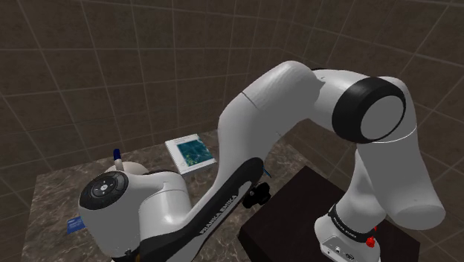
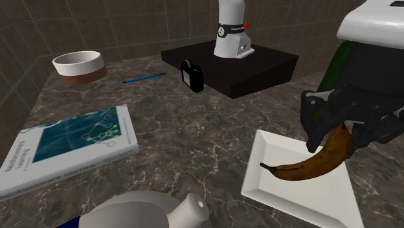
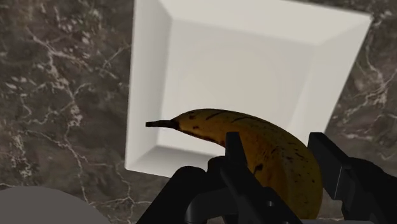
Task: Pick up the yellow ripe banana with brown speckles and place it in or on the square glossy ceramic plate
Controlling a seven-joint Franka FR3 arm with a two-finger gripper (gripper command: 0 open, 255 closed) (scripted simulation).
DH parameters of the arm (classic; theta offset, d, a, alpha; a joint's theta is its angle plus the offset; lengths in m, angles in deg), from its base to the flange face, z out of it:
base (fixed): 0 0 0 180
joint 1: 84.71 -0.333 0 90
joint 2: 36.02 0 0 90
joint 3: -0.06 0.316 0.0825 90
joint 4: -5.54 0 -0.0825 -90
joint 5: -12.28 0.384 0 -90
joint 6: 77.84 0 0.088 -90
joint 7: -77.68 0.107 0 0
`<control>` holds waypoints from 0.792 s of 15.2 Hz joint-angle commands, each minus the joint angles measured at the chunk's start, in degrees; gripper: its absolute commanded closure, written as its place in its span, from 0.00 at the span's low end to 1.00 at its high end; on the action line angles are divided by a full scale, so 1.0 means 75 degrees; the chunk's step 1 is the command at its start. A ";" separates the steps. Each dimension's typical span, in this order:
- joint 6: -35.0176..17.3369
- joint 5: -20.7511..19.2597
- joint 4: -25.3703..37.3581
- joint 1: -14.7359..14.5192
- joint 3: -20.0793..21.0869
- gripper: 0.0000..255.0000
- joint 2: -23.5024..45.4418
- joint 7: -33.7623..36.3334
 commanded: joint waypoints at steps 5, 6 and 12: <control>-0.0357 -0.0181 0.0063 -0.0131 -0.0158 1.00 0.0433 0.0147; -0.0415 -0.0211 0.0082 -0.0151 -0.0185 1.00 0.0510 0.0167; -0.0687 -0.0346 0.0195 -0.0250 -0.0322 1.00 0.0892 0.0254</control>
